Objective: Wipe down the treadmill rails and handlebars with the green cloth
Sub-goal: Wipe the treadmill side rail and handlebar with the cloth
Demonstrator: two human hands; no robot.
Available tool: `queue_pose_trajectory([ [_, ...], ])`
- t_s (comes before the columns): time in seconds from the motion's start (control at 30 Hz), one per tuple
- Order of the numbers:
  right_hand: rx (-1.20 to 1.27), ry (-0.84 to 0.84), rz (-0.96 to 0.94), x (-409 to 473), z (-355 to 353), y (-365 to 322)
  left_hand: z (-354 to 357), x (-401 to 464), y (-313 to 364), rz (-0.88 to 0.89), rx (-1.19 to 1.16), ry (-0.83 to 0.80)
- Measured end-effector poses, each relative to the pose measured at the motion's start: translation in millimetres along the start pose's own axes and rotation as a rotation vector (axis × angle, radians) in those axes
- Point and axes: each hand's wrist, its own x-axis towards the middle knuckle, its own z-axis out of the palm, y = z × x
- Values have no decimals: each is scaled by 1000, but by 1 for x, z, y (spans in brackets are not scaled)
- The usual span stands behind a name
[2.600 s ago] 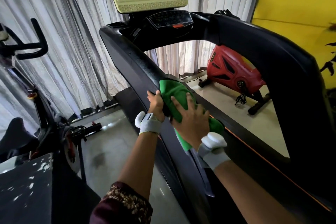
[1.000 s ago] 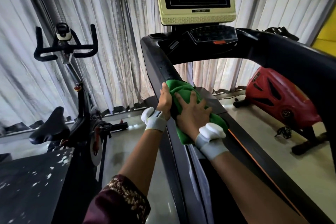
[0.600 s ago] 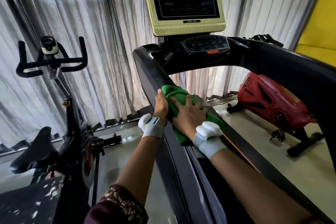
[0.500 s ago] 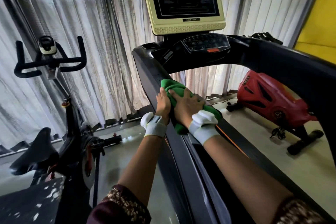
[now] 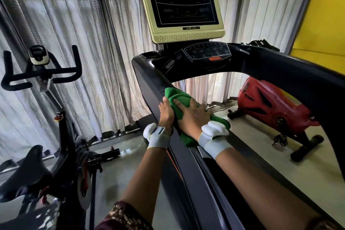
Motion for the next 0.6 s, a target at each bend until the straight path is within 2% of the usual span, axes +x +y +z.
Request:
queue_pose_trajectory([
  [0.13, -45, 59, -14, -14, 8, 5, 0, 4, -3, -18, -12, -21],
  [0.3, 63, -30, 35, 24, -3, -9, -1, 8, -7, -21, -44, -41],
  [0.43, -25, 16, 2, 5, 2, -2, -3, 23, -16, -46, -40, -49],
  [0.5, -44, 43, -1, 0, 5, 1, -1, 4, 4, -73, -35, -39],
  [0.6, -20, 12, 26, 21, 3, -7, 4, -15, 25, -22, -17, -16],
])
